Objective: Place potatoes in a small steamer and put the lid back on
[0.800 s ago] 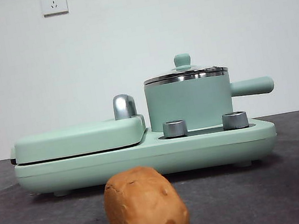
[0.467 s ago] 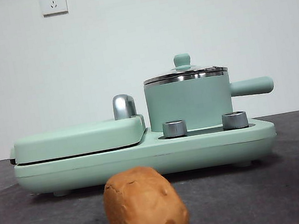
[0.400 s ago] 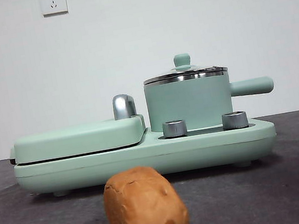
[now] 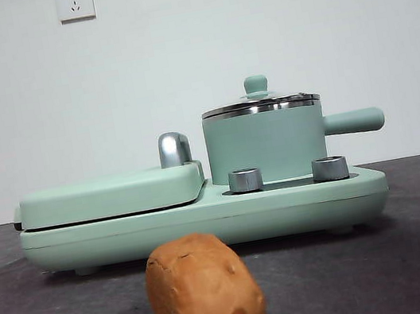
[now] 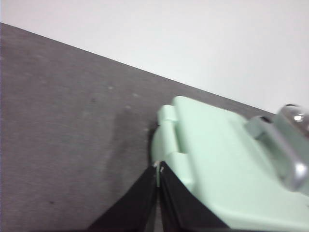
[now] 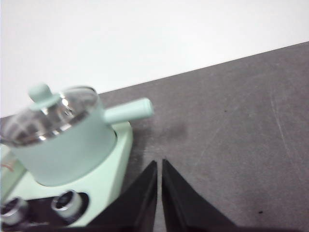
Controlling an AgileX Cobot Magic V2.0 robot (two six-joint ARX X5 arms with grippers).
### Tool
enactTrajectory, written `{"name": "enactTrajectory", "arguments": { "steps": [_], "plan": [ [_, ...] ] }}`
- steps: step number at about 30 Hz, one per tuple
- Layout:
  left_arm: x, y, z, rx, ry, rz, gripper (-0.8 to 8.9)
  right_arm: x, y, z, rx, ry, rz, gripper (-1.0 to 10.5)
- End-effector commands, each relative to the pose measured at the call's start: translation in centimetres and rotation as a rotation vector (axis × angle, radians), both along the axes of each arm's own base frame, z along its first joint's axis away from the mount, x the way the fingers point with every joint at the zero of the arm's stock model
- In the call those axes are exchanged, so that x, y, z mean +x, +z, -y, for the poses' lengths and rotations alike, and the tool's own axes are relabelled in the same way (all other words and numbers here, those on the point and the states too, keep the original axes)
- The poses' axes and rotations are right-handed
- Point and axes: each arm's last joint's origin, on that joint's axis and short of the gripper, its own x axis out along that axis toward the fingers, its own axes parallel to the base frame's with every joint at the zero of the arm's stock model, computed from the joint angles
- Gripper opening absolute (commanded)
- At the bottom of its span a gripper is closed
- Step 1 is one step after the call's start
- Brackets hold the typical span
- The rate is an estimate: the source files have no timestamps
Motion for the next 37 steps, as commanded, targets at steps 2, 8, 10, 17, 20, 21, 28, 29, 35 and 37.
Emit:
{"name": "enactTrajectory", "arguments": {
  "steps": [2,8,10,17,20,21,28,29,35,37],
  "plan": [
    [0.5,2.9,0.3,-0.028,-0.062,-0.058,0.06,-0.5,3.0,-0.1,0.036,0.044,-0.024,0.1],
    [2.2,7.5,1.0,-0.003,-0.225,-0.155,0.06,-0.4,7.5,-0.5,0.039,0.189,-0.1,0.1],
    [2.9,8.8,1.3,0.01,-0.291,-0.185,0.06,-0.1,8.7,-0.7,0.023,0.268,-0.138,0.1],
    [5.1,12.7,2.6,0.036,-0.547,-0.241,0.05,0.9,12.6,-1.5,-0.016,0.599,-0.157,0.1],
    [5.7,14.1,3.2,0.04,-0.637,-0.247,0.05,1.3,14.0,-1.6,-0.015,0.67,-0.135,0.1],
    [5.9,14.5,3.4,0.043,-0.661,-0.248,0.05,1.5,14.3,-1.7,-0.023,0.677,-0.129,0.1],
    [6.4,15.7,4.5,0.058,-0.741,-0.231,0.62,1.6,14.6,-1.6,-0.034,0.663,-0.129,0.2],
    [6.4,15.7,4.5,0.058,-0.743,-0.23,0.96,1.6,14.6,-1.6,-0.032,0.663,-0.133,0.6],
    [6.4,15.7,4.5,0.054,-0.744,-0.233,4.69,1.5,14.3,-1.6,-0.021,0.663,-0.166,4.2],
    [6.4,15.7,4.5,0.052,-0.744,-0.234,5.41,1.4,14.3,-1.6,-0.019,0.663,-0.171,4.8]
  ]
}}
